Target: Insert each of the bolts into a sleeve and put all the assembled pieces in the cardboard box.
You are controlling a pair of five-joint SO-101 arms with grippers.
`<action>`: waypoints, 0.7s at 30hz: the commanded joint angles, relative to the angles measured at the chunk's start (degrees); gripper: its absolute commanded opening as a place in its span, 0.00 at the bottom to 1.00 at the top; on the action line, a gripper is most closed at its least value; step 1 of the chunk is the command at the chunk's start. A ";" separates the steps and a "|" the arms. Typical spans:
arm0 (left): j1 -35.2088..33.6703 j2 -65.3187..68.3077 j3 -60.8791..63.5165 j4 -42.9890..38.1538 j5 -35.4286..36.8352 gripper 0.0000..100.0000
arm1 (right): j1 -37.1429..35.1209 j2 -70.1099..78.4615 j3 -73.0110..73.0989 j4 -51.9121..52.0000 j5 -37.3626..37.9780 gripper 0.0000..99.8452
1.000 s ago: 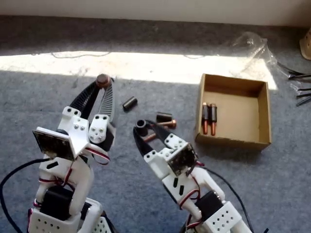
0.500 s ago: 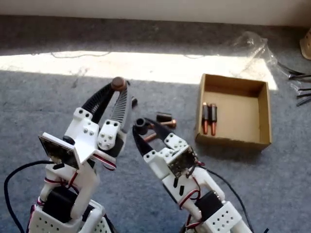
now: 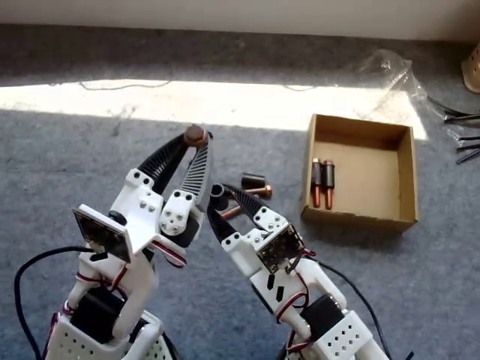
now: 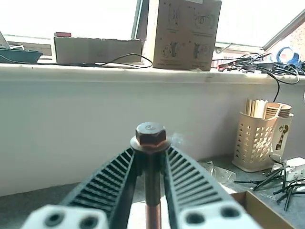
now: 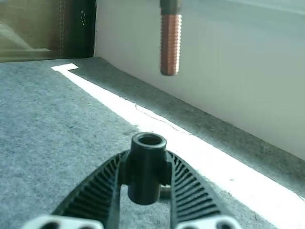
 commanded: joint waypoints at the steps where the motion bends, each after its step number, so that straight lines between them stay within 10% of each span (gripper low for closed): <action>1: 2.24 -0.40 -1.27 1.41 0.44 0.00 | -0.13 -0.48 6.55 0.04 0.18 0.00; 21: 2.24 -0.31 -4.62 11.43 0.53 0.00 | -0.13 -0.48 6.55 0.13 0.18 0.00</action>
